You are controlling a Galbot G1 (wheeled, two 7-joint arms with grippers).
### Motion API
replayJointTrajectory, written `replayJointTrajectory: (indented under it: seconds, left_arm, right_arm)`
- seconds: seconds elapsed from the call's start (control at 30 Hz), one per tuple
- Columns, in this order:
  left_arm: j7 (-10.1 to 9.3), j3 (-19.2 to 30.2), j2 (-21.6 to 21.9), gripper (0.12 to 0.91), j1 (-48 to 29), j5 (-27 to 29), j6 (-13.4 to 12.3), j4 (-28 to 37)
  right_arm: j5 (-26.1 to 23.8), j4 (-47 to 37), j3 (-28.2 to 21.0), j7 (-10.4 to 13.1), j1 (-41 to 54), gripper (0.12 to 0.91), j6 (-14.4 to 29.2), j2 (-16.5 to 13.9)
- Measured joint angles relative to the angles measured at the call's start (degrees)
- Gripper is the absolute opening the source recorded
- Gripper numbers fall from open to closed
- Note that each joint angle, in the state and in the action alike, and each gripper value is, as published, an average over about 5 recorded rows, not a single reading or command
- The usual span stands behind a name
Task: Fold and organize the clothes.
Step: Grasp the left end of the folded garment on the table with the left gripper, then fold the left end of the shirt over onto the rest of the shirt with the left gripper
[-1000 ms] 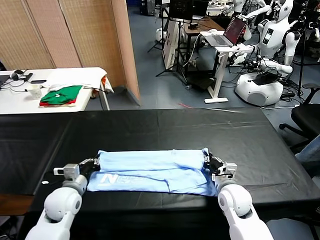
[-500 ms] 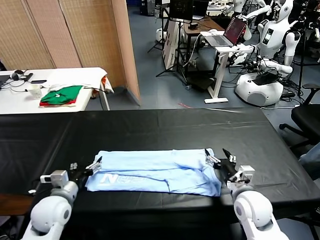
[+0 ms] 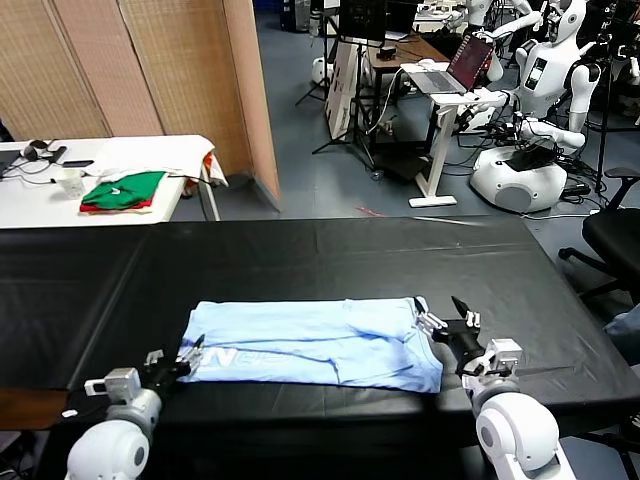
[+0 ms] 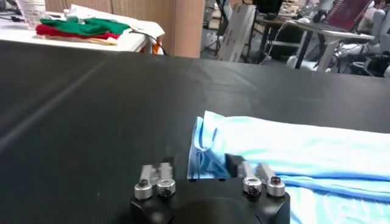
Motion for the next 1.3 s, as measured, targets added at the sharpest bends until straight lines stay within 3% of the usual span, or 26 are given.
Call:
replayJointTrajectory:
  seconds: [0.13, 0.3, 0.4, 0.57, 0.93, 1.13, 1.3]
  left_arm:
    - [0.61, 0.22, -0.49, 0.431, 0.11, 0.51, -0.16, 0.09]
    - [1.4, 0.96, -0.97, 0.229, 0.16, 0.87, 0.03, -0.37]
    - [1.57, 1.06, -0.83, 0.177, -0.09, 0.74, 0.52, -0.64]
    - [1.62, 0.5, 0.21, 0.182, -0.24, 3.84, 0.15, -0.85]
    - [2.7, -5.32, 6.63, 0.182, 2.74, 15.42, -5.3, -0.69]
    - [2.4, -9.06, 10.27, 0.182, 4.55, 16.63, -6.56, -0.87]
    - [0.4, -8.18, 9.16, 0.182, 5.45, 11.85, -4.67, -3.95]
  right_arm:
    - [-0.18, 0.09, 0.01, -0.05, -0.01, 0.907, 0.0, 0.0]
    - [-0.3, 0.04, -0.1, -0.07, 0.6, 0.907, -0.07, -0.02]
    - [-0.35, -0.05, -0.25, -0.08, 0.82, 0.907, -0.08, 0.14]
    - [-0.4, 0.13, -0.15, 0.01, 0.66, 0.907, 0.06, 0.58]
    - [-0.39, 1.07, 0.09, 0.21, -0.11, 0.907, 0.38, 1.15]
    - [-0.74, 1.65, -0.05, 0.26, -0.99, 0.907, 0.76, 1.79]
    - [-1.12, 2.09, 0.48, 0.18, -2.06, 0.907, 2.13, 2.66]
